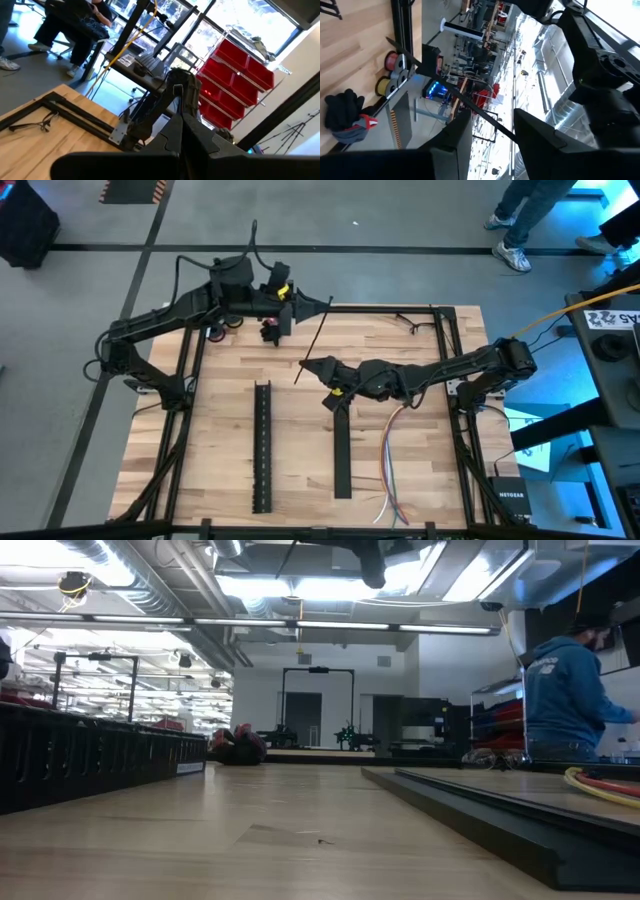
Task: Ziptie cables
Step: Insert the black zip tie
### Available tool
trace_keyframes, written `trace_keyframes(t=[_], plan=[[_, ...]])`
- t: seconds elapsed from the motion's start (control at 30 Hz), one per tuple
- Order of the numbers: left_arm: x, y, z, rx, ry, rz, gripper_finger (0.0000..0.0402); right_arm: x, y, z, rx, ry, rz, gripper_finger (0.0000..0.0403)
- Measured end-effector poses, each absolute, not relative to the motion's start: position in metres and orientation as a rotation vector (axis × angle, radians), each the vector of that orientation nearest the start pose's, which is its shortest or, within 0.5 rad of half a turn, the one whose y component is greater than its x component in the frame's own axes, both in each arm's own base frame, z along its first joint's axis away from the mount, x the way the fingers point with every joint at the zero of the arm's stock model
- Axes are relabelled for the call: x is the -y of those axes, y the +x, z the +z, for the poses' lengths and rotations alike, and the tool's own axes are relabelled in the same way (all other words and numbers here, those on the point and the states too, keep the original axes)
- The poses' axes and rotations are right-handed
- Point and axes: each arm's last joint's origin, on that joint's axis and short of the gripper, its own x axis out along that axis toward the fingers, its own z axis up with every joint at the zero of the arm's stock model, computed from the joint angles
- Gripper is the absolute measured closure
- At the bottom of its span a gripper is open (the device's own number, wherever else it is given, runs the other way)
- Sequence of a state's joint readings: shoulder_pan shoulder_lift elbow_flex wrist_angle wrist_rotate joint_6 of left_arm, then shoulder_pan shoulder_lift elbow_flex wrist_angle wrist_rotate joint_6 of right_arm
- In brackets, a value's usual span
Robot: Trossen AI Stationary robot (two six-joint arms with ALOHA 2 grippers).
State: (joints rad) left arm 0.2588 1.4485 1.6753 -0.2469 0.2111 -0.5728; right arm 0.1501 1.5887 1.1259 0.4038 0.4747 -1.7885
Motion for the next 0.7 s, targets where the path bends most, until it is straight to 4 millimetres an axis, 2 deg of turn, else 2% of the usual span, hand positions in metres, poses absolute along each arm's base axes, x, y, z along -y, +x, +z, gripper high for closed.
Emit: trace_keyframes(t=[0.1, 0.2, 0.37, 0.43, 0.7], plan=[[-0.0735, 0.3006, 0.4767, -0.007, -0.578, 0.054, 0.0401, -0.0415, 0.3620, 0.3065, -0.323, -1.778, -0.183, 0.0269], [-0.0722, 0.3009, 0.4770, -0.005, -0.578, 0.049, 0.0401, -0.0415, 0.3622, 0.3048, -0.310, -1.724, -0.159, 0.0291], [-0.0700, 0.3015, 0.4768, -0.009, -0.547, 0.045, 0.0401, -0.0398, 0.3625, 0.3057, -0.284, -1.569, -0.186, 0.0371], [-0.0703, 0.3014, 0.4766, -0.011, -0.525, 0.049, 0.0401, -0.0403, 0.3627, 0.3057, -0.255, -1.479, -0.178, 0.0394], [-0.0702, 0.3013, 0.4738, -0.045, -0.301, 0.051, 0.0401, -0.0440, 0.3628, 0.3100, -0.097, -0.967, -0.115, 0.0400]])
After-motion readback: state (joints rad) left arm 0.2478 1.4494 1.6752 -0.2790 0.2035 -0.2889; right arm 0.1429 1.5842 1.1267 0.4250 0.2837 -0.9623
